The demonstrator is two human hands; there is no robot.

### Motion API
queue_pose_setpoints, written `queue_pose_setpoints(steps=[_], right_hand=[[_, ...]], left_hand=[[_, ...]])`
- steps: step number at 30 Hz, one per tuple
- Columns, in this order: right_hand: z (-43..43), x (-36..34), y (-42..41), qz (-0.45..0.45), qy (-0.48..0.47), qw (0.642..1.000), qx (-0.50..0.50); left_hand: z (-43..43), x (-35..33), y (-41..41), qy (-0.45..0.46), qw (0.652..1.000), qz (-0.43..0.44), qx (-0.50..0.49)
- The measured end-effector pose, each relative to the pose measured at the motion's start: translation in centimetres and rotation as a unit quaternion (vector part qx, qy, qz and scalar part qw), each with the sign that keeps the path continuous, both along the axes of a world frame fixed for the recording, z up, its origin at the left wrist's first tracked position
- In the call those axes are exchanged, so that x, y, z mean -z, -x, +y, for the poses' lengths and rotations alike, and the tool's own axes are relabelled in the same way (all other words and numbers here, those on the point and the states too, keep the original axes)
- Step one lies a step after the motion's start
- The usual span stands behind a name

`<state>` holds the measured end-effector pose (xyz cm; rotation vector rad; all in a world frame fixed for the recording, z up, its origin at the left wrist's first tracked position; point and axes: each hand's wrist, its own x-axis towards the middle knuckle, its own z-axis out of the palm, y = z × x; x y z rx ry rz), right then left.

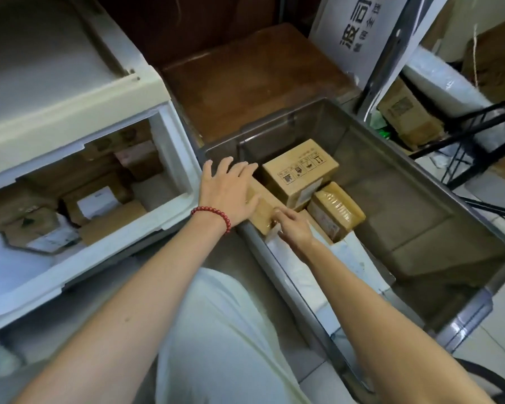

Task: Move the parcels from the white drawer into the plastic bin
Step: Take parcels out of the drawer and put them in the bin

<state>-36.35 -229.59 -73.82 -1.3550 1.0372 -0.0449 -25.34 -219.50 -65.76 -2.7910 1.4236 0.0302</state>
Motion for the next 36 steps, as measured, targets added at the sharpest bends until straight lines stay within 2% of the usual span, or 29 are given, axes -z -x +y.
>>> queue_pose_setpoints(steps=[6, 10, 14, 17, 22, 24, 29, 34, 36], right_hand=[[0.4, -0.6, -1.3, 0.038, 0.043, 0.991, -0.123], [-0.1, -1.1, 0.7, 0.086, 0.151, 0.960, -0.218], [0.5, -2.7, 1.3, 0.116, 0.231, 0.930, -0.260], [2.0, -5.0, 0.7, 0.076, 0.312, 0.910, -0.264], [7.0, -9.9, -1.7, -0.037, 0.390, 0.874, -0.288], [9.4, -11.3, -2.9, -0.065, 0.398, 0.851, -0.336], [15.1, -11.3, -6.2, -0.057, 0.409, 0.800, -0.435], [18.1, -8.8, -8.8, 0.023, 0.444, 0.749, -0.492], [18.0, -8.0, -9.9, 0.045, 0.448, 0.744, -0.493]], left_hand=[[3.2, -0.1, -1.1, 0.068, 0.996, 0.042, -0.044], [5.9, -0.3, 0.1, 0.095, 0.992, 0.051, -0.068], [9.9, -0.6, 1.0, 0.087, 0.990, 0.036, -0.109], [13.4, -1.1, 1.0, 0.079, 0.985, 0.029, -0.152], [20.0, -1.0, 1.4, 0.047, 0.968, 0.041, -0.244], [22.4, -1.1, 1.6, 0.032, 0.962, 0.042, -0.268], [27.3, -2.0, 0.9, 0.015, 0.944, 0.041, -0.326], [30.3, -1.1, -0.5, -0.028, 0.928, 0.051, -0.368], [30.4, -0.6, -1.5, -0.039, 0.927, 0.052, -0.368]])
